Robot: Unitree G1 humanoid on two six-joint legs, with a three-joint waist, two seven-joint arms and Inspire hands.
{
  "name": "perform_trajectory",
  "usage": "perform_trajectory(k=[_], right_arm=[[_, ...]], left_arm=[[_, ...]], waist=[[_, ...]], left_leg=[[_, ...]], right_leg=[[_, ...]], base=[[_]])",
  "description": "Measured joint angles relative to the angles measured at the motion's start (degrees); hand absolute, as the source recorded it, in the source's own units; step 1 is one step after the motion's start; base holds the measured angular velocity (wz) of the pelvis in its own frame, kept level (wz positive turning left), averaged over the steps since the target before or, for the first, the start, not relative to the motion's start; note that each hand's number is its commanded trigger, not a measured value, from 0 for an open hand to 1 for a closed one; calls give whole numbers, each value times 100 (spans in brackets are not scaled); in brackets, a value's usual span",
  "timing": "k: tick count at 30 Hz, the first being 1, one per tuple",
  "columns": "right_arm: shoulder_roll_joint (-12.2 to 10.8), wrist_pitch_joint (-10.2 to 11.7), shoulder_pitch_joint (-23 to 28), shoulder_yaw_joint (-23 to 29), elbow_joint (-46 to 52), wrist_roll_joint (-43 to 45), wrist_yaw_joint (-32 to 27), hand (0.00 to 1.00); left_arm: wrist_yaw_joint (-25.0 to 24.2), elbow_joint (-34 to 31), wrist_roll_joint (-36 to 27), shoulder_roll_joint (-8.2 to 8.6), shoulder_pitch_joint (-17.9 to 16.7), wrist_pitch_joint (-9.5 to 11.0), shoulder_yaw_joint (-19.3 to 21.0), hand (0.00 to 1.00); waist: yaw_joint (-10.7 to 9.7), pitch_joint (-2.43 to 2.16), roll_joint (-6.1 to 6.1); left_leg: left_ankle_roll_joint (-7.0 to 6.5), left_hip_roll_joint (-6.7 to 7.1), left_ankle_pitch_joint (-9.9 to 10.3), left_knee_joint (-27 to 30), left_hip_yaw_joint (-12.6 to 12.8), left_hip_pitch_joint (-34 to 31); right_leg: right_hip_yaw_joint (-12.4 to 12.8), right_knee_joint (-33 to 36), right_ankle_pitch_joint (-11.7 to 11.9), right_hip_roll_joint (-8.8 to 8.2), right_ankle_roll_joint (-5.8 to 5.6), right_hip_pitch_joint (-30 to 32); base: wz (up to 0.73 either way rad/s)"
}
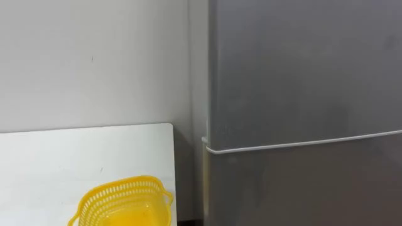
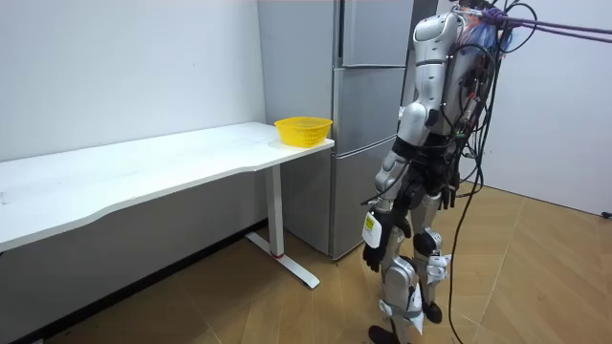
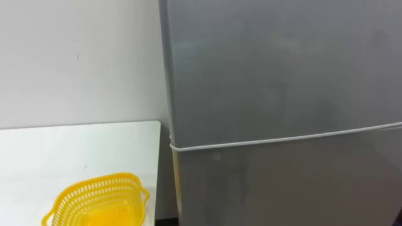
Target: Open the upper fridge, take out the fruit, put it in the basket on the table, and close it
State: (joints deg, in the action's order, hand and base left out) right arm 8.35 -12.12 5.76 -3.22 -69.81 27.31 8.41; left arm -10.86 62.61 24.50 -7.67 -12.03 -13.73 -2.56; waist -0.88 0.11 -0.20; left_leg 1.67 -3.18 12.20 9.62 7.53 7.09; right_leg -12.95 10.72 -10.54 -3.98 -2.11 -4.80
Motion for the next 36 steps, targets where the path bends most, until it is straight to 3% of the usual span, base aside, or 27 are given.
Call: perform_trajectory(k=[16,20,27,30,36], right_arm=[[-6,-45,22,5,2,-226,-110,0],[-9,-39,22,11,2,-214,-137,0],[-27,-30,4,28,-7,-253,-195,0],[-31,4,7,126,-24,-273,-254,0],[-39,81,53,327,-111,-275,-369,0]], left_arm=[[54,-9,-44,8,-1,-15,50,0],[92,-8,-387,11,2,-5,158,0],[551,307,-2012,15,-69,-3,523,0],[892,491,-3300,14,-164,-24,729,0],[1740,484,-5000,35,-330,-132,1116,0]], waist=[[2,-19,-2],[3,-23,6],[43,-21,-3],[115,-14,-8],[247,17,-21]], left_leg=[[13,-7,11,-13,5,17],[13,-7,11,-11,4,11],[13,-5,11,-6,-2,12],[13,-4,11,18,-21,3],[13,-16,11,172,-28,-50]], right_leg=[[0,5,-1,8,3,-21],[-2,1,-1,7,2,-21],[-13,0,-2,-1,3,-21],[-19,-1,-1,-4,3,-20],[-94,-1,9,-10,19,-36]], base=[[0],[0],[0],[1],[4]])
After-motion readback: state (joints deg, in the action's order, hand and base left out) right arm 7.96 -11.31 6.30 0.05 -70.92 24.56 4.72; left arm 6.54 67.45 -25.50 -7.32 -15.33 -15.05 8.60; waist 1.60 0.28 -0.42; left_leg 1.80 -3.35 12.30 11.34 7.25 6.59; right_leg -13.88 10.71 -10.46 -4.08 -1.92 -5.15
